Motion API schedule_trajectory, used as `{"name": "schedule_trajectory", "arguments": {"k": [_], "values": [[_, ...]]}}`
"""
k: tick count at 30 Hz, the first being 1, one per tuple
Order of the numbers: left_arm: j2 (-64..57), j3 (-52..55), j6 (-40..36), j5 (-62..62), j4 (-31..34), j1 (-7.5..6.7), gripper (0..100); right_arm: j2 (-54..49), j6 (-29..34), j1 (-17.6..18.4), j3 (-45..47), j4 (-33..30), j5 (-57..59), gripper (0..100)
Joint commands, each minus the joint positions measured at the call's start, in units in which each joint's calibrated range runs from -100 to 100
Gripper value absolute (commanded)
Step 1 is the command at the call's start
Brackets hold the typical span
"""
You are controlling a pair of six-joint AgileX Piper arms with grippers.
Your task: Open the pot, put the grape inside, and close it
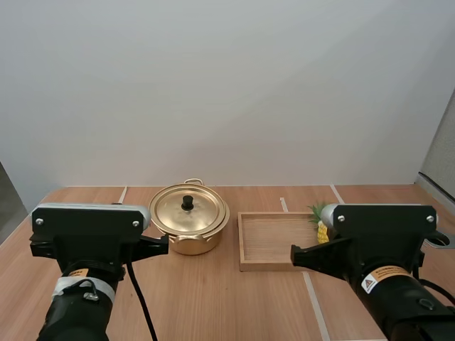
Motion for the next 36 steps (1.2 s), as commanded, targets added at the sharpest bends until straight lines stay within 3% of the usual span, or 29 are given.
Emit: {"name": "schedule_trajectory", "arguments": {"k": [1,4,8,10,13,21,26,36], "values": [[-0.4,0.3,-1.7,5.8,0.0,-0.13,0,-0.4,0.1,-0.3,2.5,-0.2,-2.6,0],[-0.4,0.3,-1.7,12.2,3.4,-0.13,0,-0.4,0.1,-0.3,2.6,3.1,-2.6,0],[-0.4,0.3,-1.7,23.5,20.5,-0.13,0,-0.4,0.1,-0.3,2.6,3.3,-2.4,0],[-0.4,0.3,-1.7,31.9,24.4,-0.13,0,-0.4,0.1,-0.3,2.6,3.3,-2.4,0],[-0.4,0.3,-1.8,39.5,22.3,-0.13,0,-0.4,0.1,-0.3,2.6,3.3,-2.4,0],[-0.4,0.3,-5.1,32.4,18.5,-0.13,0,-0.4,0.1,-0.3,2.6,3.3,-2.4,0],[-0.4,0.3,-14.4,17.3,19.2,-0.13,0,-0.4,0.1,-0.3,2.6,3.3,-2.4,0],[-0.4,0.3,-15.0,15.5,24.6,-0.13,0,-0.4,0.1,-0.3,2.6,3.3,-2.4,0]]}}
